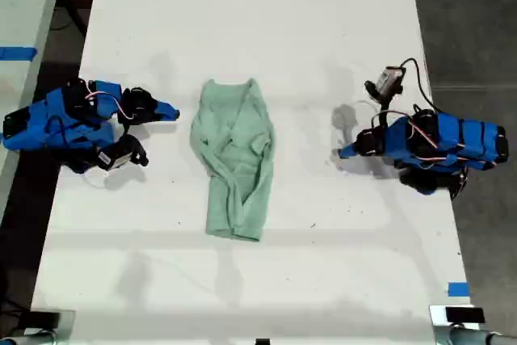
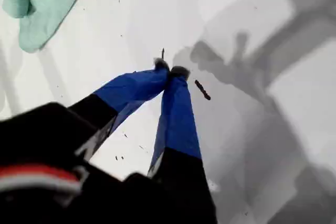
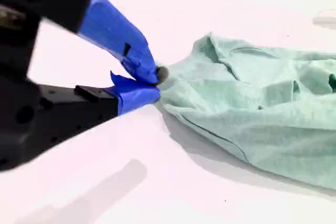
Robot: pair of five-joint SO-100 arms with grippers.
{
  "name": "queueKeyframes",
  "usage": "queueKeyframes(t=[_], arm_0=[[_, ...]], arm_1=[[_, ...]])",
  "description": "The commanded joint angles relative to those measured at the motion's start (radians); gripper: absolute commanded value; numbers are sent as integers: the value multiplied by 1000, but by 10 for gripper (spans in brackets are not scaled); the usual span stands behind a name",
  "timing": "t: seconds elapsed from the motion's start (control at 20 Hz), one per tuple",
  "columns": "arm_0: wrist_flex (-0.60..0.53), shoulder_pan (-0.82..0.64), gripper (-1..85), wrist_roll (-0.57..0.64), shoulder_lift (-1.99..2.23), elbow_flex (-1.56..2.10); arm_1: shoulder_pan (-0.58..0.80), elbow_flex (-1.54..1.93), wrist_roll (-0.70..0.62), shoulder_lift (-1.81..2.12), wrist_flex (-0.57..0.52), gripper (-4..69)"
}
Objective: Fold t shirt
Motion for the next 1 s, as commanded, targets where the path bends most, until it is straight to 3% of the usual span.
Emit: queueKeyframes(t=[0.0, 0.5, 0.95], arm_0=[[555, 718, 158, -350, -1988, -1965], [552, 735, 149, -356, -2003, -1994], [537, 727, 190, -348, -2272, -2138]], arm_1=[[-451, -2011, 212, -2010, 261, 230], [-462, -2031, 212, -2014, 250, 242], [-492, -2109, 169, -2194, 64, 271]])
